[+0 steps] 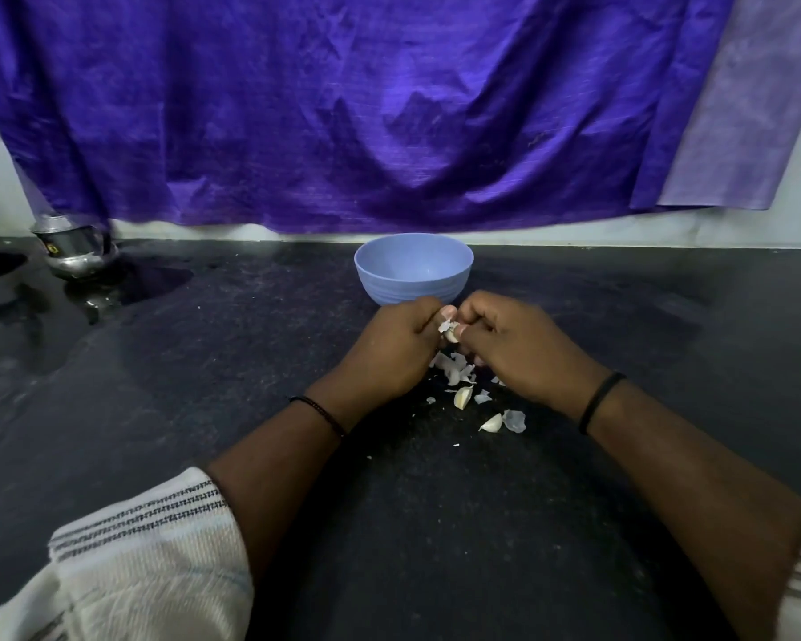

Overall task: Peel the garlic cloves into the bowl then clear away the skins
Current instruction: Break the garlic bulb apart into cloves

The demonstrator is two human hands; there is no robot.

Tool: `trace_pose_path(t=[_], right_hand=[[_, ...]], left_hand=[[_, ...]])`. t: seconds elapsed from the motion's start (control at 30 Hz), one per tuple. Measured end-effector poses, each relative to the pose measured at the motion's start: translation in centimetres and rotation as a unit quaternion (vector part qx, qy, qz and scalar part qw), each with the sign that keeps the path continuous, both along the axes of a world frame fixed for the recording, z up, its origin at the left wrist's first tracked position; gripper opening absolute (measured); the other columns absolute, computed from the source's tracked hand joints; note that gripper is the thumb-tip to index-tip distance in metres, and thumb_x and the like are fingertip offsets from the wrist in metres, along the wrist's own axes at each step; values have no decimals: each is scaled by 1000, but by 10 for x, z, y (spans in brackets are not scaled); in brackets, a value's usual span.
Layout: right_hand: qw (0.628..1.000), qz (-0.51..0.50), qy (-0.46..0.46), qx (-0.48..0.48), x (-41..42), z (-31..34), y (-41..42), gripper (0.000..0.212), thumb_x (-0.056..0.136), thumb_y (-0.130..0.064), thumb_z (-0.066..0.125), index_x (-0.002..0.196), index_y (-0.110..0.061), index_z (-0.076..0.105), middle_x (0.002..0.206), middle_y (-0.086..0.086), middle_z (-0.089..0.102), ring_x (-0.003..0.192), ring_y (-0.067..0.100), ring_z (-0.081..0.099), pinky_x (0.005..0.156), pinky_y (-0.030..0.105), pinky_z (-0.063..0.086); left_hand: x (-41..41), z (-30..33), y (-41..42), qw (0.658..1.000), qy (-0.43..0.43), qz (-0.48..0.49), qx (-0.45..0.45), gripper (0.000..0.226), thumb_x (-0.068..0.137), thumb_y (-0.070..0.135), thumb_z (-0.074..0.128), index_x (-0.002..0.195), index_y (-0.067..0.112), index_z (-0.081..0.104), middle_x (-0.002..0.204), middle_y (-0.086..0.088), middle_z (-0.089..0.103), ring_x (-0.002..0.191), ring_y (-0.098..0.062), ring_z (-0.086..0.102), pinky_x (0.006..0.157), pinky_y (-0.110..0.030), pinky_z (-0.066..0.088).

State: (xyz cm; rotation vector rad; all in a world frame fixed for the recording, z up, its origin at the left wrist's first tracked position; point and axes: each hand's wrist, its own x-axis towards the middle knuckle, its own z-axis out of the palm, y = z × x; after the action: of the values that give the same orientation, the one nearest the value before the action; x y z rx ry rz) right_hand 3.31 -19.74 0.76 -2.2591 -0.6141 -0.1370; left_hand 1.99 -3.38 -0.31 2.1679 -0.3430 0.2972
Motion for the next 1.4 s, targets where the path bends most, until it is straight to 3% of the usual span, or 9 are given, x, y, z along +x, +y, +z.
trace_pose_path(t=[0.13,0.23,0.4,0.53,0.77,0.9,1.1,1.27,1.4], right_hand=[[999,4,16,-44,-4,5,1,27,105,-33,39,91,-17,57,85,-1,64,76,16,58,74,41,48],[1000,10,24,-4,-8,7,2,39,105,-45,34,81,-26,57,72,-13,58,67,0,53,66,28,41],[997,17,-2,73,-8,5,7,39,106,-36,38,70,-27,51,68,-10,55,60,0,49,64,26,38],[993,38,-1,109,-5,3,8,39,106,-30,40,69,-30,51,66,-13,53,61,1,47,68,31,40],[995,45,-58,68,-4,3,7,32,107,-28,38,91,-17,62,81,-6,61,76,12,56,75,36,47],[993,41,-108,15,1,0,6,34,107,-28,37,95,-6,60,90,9,66,84,25,61,76,46,49],[986,84,-147,4,1,0,3,29,106,-27,39,93,-6,54,86,7,59,80,25,56,72,47,47],[991,74,-63,89,2,4,-2,22,106,-21,41,97,-9,58,81,-1,59,69,6,53,60,27,47],[993,65,-4,103,7,2,-8,17,104,-22,47,94,-19,60,83,-5,65,67,2,56,55,11,40]], left_hand=[[-1,0,-6,998,-52,23,24,36,105,27,45,70,28,52,65,9,58,59,-1,52,58,-19,39],[-2,1,-8,997,-66,30,1,36,105,24,45,70,24,55,65,10,60,57,2,52,56,-16,37],[-7,6,-13,990,-23,-13,-135,43,107,22,41,67,25,56,49,16,54,45,2,45,53,-23,33],[-10,12,-13,982,17,-32,-184,44,107,21,37,66,16,53,44,11,47,39,-2,38,45,-16,31],[-11,18,-16,959,85,-54,-264,41,107,22,36,68,12,40,45,8,32,38,-3,25,38,-17,21],[-13,18,-18,954,119,-31,-273,41,107,22,36,67,13,40,47,6,32,37,-4,25,38,-17,20],[-14,18,-15,936,194,-5,-293,40,104,26,37,65,18,40,46,2,30,38,-10,19,44,-21,14],[-11,20,-4,932,206,-30,-297,40,106,33,37,68,18,41,51,1,28,38,-11,18,43,-20,13],[-8,20,5,961,200,-2,-191,40,106,35,39,73,15,48,53,0,31,41,-11,22,41,-21,16]])
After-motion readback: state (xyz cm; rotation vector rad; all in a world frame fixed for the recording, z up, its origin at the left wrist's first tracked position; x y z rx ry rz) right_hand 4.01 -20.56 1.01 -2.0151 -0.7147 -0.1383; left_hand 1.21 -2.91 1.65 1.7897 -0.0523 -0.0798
